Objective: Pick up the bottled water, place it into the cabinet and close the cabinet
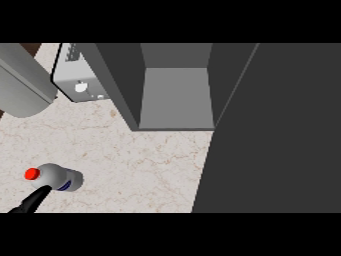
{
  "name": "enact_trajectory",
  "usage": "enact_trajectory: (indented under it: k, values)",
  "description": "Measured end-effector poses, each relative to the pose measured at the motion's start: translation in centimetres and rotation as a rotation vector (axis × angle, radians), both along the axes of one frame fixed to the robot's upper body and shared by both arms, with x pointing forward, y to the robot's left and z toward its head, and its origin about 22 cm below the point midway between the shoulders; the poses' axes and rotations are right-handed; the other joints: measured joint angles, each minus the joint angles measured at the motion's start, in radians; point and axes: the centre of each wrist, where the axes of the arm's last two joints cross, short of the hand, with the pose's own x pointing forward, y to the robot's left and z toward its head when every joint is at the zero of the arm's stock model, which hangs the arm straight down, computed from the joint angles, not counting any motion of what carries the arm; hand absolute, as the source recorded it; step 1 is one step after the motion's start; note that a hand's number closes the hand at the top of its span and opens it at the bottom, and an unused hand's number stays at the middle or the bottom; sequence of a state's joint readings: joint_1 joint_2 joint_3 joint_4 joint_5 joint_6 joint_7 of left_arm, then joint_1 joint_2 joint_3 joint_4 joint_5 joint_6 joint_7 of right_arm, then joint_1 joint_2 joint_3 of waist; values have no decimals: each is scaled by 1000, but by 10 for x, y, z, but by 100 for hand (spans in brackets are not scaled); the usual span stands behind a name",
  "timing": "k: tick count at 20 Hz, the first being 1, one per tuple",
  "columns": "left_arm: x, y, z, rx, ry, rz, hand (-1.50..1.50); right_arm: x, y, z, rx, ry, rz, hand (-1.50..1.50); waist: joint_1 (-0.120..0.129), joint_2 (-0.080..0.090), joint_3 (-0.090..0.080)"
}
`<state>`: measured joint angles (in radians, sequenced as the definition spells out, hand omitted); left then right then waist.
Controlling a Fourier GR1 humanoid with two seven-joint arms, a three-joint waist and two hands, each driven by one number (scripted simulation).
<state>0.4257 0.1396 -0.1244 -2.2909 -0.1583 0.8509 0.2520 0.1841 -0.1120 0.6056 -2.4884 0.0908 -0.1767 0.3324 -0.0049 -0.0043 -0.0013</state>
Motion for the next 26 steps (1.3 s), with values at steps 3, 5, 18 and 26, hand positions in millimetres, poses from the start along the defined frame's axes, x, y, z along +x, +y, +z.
enact_trajectory:
  k: [3, 5, 18, 26]
  values:
    - [4, 8, -14, 6, 15, 16, -150, 0, 0, 0, -6, -6, -3, -150, 2, 0, 0]
    - [6, 12, -20, 1, 28, 16, -150, -1, -1, -1, -15, 1, -2, -150, 2, 0, 0]
    - [27, 22, -92, -23, 85, -32, -150, -4, 4, -3, -12, 1, 0, -150, -1, 0, 0]
    - [43, 30, -131, -50, 85, -55, -150, -7, 1, -6, -23, -7, -20, -150, -3, 1, 0]
